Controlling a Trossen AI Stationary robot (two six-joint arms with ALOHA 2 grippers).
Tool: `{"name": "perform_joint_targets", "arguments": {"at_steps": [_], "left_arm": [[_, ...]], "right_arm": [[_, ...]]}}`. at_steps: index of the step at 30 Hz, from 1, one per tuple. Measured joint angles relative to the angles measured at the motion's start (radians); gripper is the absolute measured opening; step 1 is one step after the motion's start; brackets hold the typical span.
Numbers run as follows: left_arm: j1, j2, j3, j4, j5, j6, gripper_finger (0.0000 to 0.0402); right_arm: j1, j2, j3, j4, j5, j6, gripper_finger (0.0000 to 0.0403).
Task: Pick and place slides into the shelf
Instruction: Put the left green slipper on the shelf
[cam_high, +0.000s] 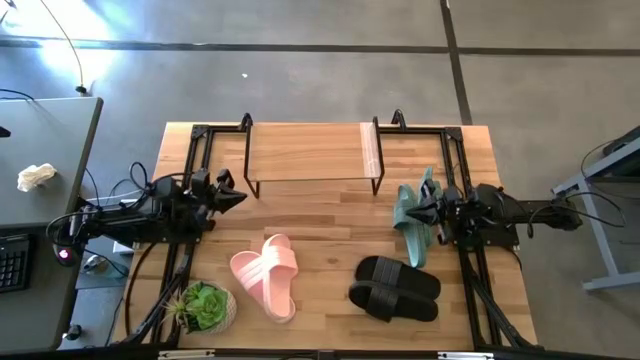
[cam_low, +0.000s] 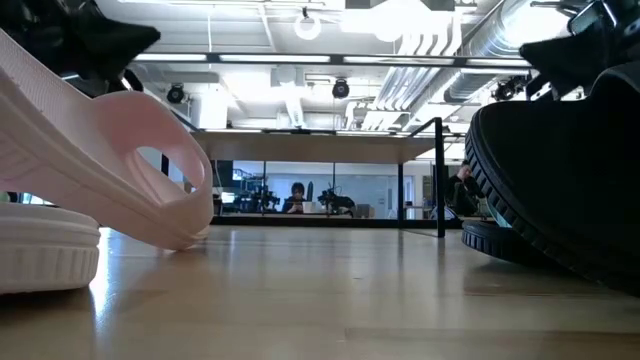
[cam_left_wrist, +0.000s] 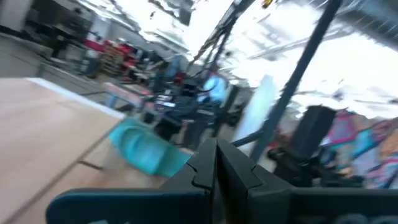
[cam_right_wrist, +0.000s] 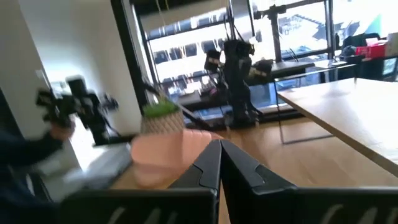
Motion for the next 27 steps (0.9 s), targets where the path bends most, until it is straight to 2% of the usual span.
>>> {"name": "perform_joint_targets", "arguments": {"at_steps": [5, 13, 17, 19, 21, 23, 27], "left_arm": [[0.0, 0.0, 0.0, 0.064, -0.013, -0.089, 0.0003], [0.0, 0.0, 0.0, 0.389, 0.174, -0.181, 0.0003], [0.0, 0.0, 0.0, 0.504, 0.213, -0.224, 0.0003], [0.0, 0.0, 0.0, 0.508, 0.214, -0.221, 0.0003], [0.0, 0.0, 0.0, 0.497, 0.211, -0.199, 0.0003], [0.0, 0.0, 0.0, 0.473, 0.199, -0.175, 0.0003], [0.0, 0.0, 0.0, 0.426, 0.181, -0.15, 0.0003]], "right_arm": [[0.0, 0.0, 0.001, 0.052, 0.0, 0.118, 0.0], [0.0, 0.0, 0.002, 0.055, -0.002, 0.183, 0.0], [0.0, 0.0, 0.002, 0.134, -0.009, 0.221, 0.0], [-0.001, 0.0, 0.018, 0.161, -0.076, 0.204, 0.0], [0.0, 0.001, 0.059, 0.123, -0.165, 0.156, 0.0], [0.0, 0.002, 0.117, 0.018, -0.191, 0.091, 0.0], [0.0, 0.044, 0.255, -0.328, -0.085, -0.036, 0.0006]]}}
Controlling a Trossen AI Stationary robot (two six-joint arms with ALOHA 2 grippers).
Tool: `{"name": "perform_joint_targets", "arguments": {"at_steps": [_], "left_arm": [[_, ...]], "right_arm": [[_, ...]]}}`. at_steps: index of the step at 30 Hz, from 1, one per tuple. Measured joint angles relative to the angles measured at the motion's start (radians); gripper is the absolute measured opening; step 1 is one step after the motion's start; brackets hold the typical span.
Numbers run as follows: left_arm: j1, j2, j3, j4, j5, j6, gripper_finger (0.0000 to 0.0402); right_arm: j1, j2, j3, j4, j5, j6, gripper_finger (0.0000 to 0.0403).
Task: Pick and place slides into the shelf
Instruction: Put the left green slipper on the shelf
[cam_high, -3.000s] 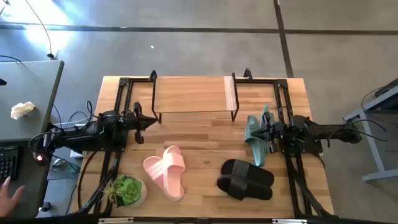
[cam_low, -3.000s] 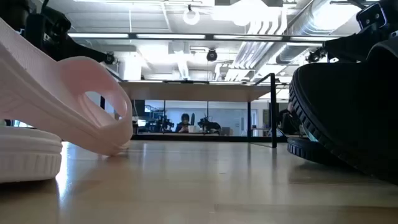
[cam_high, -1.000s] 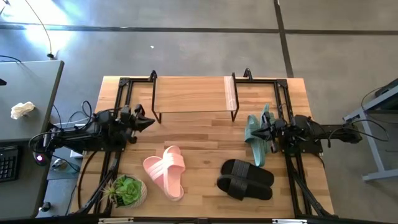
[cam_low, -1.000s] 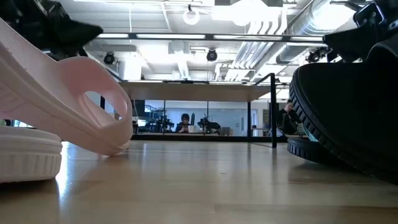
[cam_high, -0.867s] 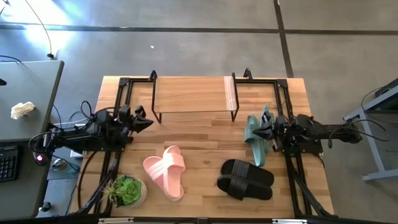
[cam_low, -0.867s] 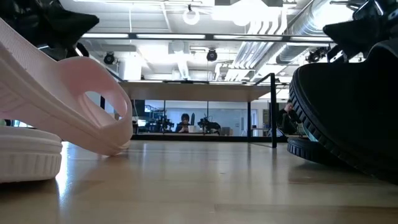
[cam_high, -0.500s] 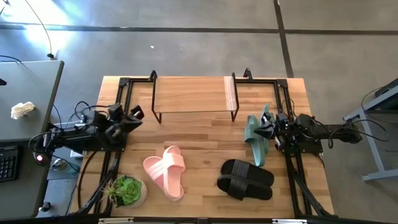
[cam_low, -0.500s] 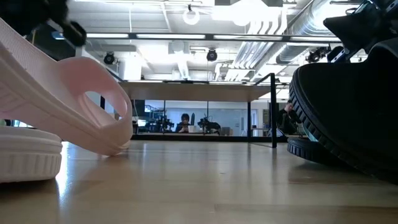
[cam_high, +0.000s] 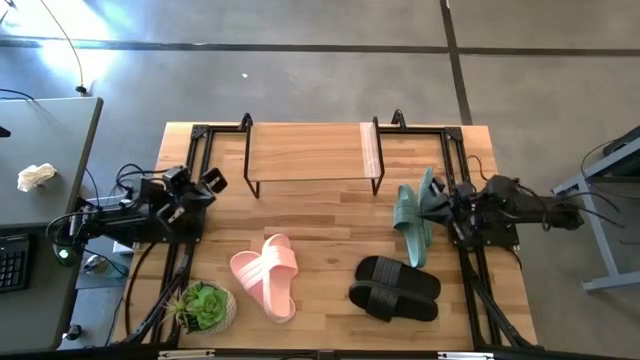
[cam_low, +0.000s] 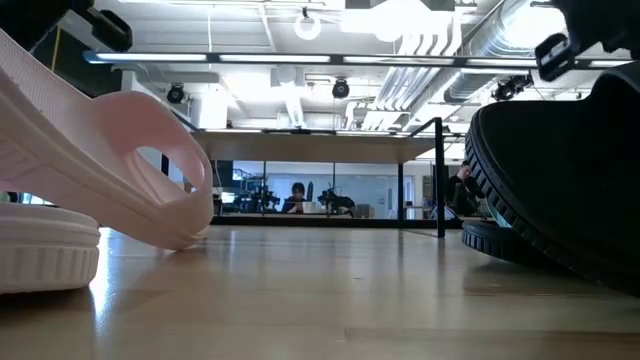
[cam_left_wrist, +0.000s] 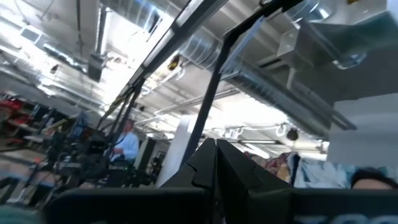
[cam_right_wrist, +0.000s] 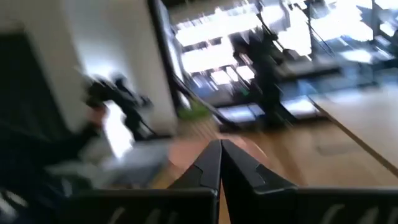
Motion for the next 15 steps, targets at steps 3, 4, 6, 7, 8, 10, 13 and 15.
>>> {"name": "perform_joint_targets", "arguments": {"at_steps": [3, 4, 6, 7, 8, 10, 13, 15], "left_arm": [[0.0, 0.0, 0.0, -0.037, -0.004, 0.001, 0.0003], [0.0, 0.0, 0.0, -0.051, -0.005, 0.001, 0.0003], [0.0, 0.0, 0.0, -0.071, -0.012, 0.001, 0.0003], [0.0, 0.0, 0.0, -0.079, -0.013, 0.002, 0.0003], [0.0, 0.0, 0.0, -0.088, -0.014, 0.003, 0.0003], [0.0, 0.0, 0.0, -0.106, -0.014, 0.003, 0.0003], [0.0, 0.0, 0.0, -0.132, -0.014, 0.003, 0.0003], [0.0, 0.0, 0.0, -0.144, -0.014, 0.003, 0.0003]], "right_arm": [[0.0, 0.072, 0.09, -0.198, 0.082, -0.023, 0.0024], [0.0, 0.101, 0.111, -0.234, 0.091, -0.03, 0.0032], [0.0, 0.162, 0.149, -0.257, 0.091, -0.048, 0.005], [0.0, 0.193, 0.165, -0.257, 0.091, -0.052, 0.0059], [0.001, 0.226, 0.182, -0.258, 0.09, -0.059, 0.0068], [0.0, 0.292, 0.211, -0.269, 0.091, -0.07, 0.0084], [0.0, 0.393, 0.239, -0.291, 0.093, -0.077, 0.0103], [0.0, 0.461, 0.255, -0.307, 0.097, -0.077, 0.0111]]}}
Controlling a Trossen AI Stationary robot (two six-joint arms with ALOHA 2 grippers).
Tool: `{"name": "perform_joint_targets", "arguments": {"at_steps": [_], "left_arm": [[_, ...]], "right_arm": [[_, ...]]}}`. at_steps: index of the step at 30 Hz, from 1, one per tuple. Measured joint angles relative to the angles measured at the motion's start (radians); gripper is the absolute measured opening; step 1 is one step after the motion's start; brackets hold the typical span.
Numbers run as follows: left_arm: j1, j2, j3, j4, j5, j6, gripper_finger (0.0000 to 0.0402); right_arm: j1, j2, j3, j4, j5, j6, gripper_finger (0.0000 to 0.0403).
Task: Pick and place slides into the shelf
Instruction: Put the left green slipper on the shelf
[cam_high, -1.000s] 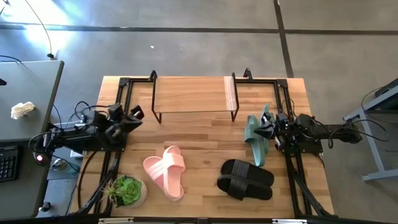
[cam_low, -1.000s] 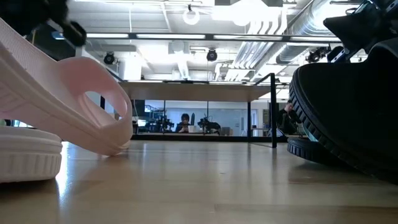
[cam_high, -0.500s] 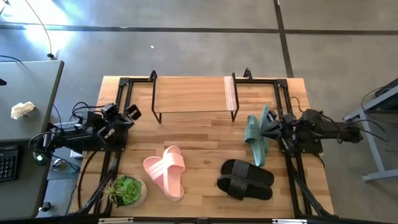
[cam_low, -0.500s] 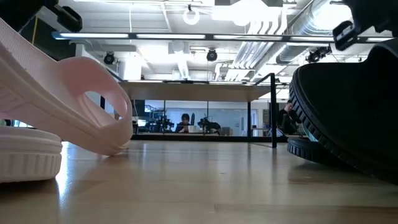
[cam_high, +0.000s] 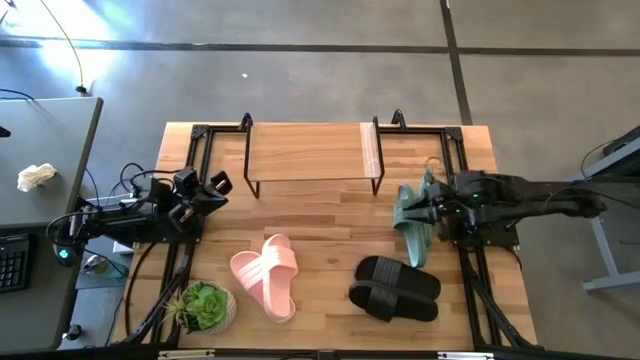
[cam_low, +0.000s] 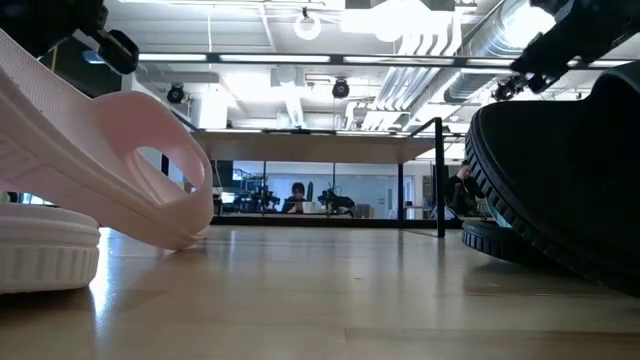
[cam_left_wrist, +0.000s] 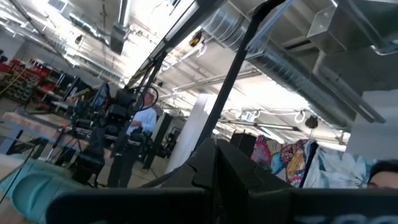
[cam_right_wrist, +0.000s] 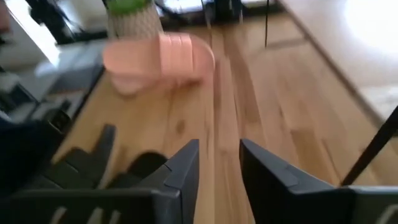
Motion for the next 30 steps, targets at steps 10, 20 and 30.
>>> {"name": "perform_joint_targets", "arguments": {"at_steps": [10, 20, 30], "left_arm": [[0.0, 0.0, 0.0, -0.011, 0.021, -0.003, 0.0003], [0.0, 0.0, 0.0, -0.129, 0.021, -0.001, 0.0003], [0.0, 0.0, 0.0, -0.165, 0.021, 0.011, 0.0003]], "right_arm": [[0.092, 0.33, 0.214, -0.264, 0.158, 0.003, 0.0115], [0.33, 0.69, 0.503, -0.705, 0.412, 0.132, 0.0115], [0.435, 0.995, 0.565, -0.768, 0.568, -0.014, 0.0115]]}}
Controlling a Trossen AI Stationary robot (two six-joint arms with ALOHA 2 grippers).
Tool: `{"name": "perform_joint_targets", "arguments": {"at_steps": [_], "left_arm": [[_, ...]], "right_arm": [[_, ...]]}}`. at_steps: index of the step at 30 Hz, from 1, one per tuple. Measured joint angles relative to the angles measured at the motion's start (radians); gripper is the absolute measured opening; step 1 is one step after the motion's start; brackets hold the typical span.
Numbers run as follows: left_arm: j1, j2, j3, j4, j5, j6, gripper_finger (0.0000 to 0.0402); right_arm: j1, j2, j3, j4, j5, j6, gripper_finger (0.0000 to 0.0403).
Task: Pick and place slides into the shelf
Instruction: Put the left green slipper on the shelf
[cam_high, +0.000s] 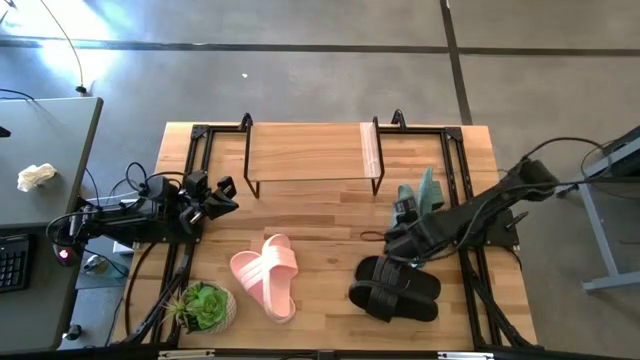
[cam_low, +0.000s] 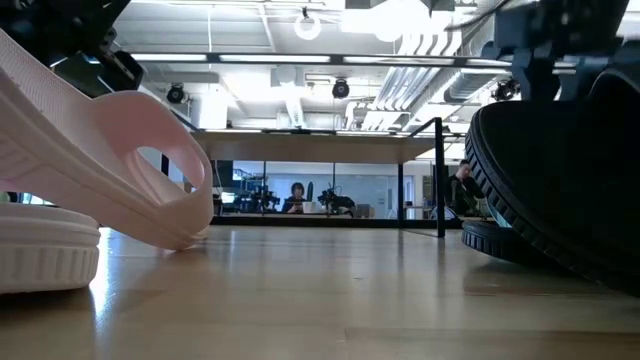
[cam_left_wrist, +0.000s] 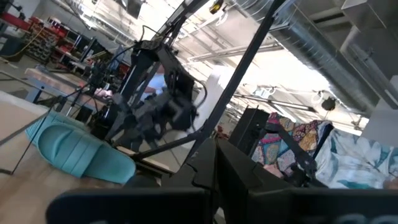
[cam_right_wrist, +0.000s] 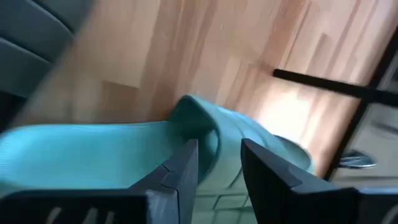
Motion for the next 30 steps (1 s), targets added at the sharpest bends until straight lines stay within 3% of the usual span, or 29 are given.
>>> {"name": "perform_joint_targets", "arguments": {"at_steps": [13, 24, 30], "left_arm": [[0.0, 0.0, 0.0, -0.08, 0.0, 0.019, 0.0003], [0.0, 0.0, 0.0, -0.091, -0.002, 0.019, 0.0003], [0.0, 0.0, 0.0, -0.091, -0.003, 0.019, 0.0003]], "right_arm": [[0.0, 0.245, -0.001, -0.13, 0.152, -0.047, 0.0115], [-0.002, 0.286, -0.001, -0.129, 0.244, -0.036, 0.0111], [-0.009, 0.286, -0.003, -0.129, 0.282, -0.037, 0.0063]]}}
